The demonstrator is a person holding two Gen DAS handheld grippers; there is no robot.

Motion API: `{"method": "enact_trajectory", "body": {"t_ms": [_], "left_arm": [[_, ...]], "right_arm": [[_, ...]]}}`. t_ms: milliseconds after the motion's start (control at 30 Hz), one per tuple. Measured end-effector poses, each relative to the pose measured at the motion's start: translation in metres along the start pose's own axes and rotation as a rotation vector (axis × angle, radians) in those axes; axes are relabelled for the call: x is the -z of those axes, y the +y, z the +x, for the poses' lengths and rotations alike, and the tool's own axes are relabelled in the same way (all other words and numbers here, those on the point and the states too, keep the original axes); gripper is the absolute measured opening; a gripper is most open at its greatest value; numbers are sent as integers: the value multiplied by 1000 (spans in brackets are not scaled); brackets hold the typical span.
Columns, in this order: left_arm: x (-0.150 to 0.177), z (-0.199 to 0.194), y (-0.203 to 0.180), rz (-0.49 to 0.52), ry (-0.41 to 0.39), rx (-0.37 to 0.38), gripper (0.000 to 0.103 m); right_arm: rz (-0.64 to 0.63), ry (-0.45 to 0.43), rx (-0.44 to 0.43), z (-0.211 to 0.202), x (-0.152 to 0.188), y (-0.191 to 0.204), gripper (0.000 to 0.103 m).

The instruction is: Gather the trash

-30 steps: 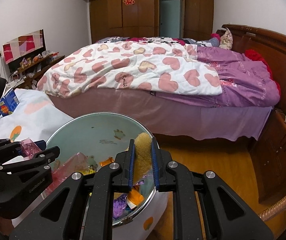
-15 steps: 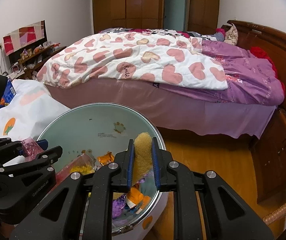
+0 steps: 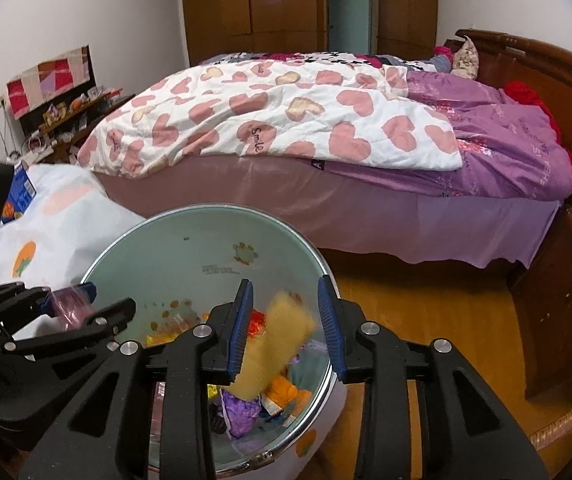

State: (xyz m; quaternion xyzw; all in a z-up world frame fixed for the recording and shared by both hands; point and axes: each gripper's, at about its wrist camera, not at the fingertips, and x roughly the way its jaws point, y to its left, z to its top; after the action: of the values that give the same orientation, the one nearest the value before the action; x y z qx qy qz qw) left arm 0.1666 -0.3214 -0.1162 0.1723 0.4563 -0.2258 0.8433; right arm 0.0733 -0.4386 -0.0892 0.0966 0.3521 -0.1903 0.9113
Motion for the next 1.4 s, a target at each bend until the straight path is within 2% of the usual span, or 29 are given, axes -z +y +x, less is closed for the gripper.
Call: {"method": "enact_trajectory", "body": {"t_ms": [200, 267, 367, 467, 500, 533, 833, 1033, 1300, 1400], "left_arm": [[0, -7, 1, -14, -15, 10, 62], [0, -12, 0, -18, -30, 1, 71], [1, -18, 1, -20, -52, -9, 76], [6, -26, 4, -32, -63, -15, 83], [8, -29, 6, -33, -65, -19, 84], [10, -31, 7, -34, -67, -24, 84], [42, -55, 27, -55, -65, -63, 85], [66, -81, 43, -66, -98, -76, 85], [93, -112, 61, -92, -113, -71, 87], [104, -123, 65, -103, -117, -56, 88]], "right_arm": [[75, -32, 20, -12, 1, -13, 34], [106, -46, 35, -18, 3, -19, 36], [177, -65, 63, -29, 8, -29, 44], [203, -61, 63, -38, 15, -30, 59], [206, -59, 69, -41, 17, -29, 65], [210, -59, 73, -43, 19, -28, 66], [232, -50, 33, -69, 39, -5, 70], [212, -63, 20, -90, 49, 15, 71], [201, -91, 18, -126, 64, 37, 72], [191, -102, 21, -139, 68, 43, 75]]}}
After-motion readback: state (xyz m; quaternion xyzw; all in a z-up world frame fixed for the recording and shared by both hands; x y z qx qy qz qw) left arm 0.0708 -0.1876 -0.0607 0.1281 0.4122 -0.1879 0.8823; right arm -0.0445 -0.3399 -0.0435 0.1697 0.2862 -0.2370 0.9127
